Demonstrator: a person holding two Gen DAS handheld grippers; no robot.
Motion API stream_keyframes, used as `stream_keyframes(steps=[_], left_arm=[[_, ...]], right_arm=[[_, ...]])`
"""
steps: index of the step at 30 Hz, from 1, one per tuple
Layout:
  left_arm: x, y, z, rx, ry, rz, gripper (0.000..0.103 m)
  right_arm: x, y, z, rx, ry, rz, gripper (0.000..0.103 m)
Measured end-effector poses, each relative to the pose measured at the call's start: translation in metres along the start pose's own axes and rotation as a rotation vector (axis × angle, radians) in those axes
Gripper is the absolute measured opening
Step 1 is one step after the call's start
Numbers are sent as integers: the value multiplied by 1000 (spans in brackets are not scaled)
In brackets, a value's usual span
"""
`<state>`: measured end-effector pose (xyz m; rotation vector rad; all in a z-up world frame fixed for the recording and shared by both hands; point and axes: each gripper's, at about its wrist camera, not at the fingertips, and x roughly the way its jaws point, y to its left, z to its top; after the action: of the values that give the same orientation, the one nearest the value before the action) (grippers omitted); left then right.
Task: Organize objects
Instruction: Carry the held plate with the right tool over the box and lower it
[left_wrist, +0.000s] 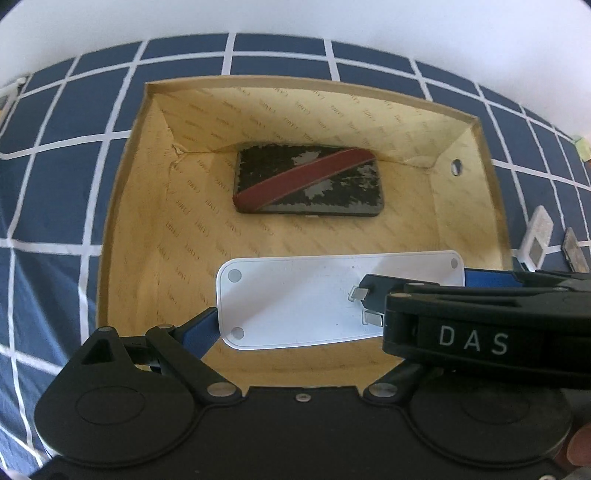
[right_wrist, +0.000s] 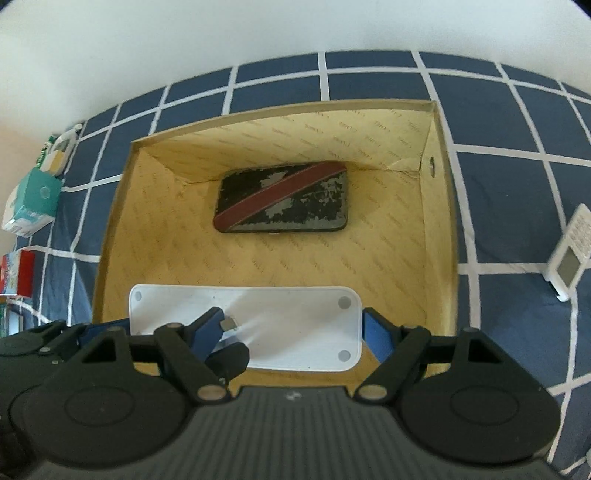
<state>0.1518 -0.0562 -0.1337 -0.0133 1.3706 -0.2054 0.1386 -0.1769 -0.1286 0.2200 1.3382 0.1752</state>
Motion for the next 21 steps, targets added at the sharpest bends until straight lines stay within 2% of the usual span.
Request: stream_keyframes(steps=[11, 21], left_arm=[[56, 19, 33, 7, 83, -19, 93], [80, 29, 47, 13, 115, -31, 93]], right_arm=[[61, -7, 33, 35, 76, -20, 80], [89, -7, 47, 60, 106, -30, 80]])
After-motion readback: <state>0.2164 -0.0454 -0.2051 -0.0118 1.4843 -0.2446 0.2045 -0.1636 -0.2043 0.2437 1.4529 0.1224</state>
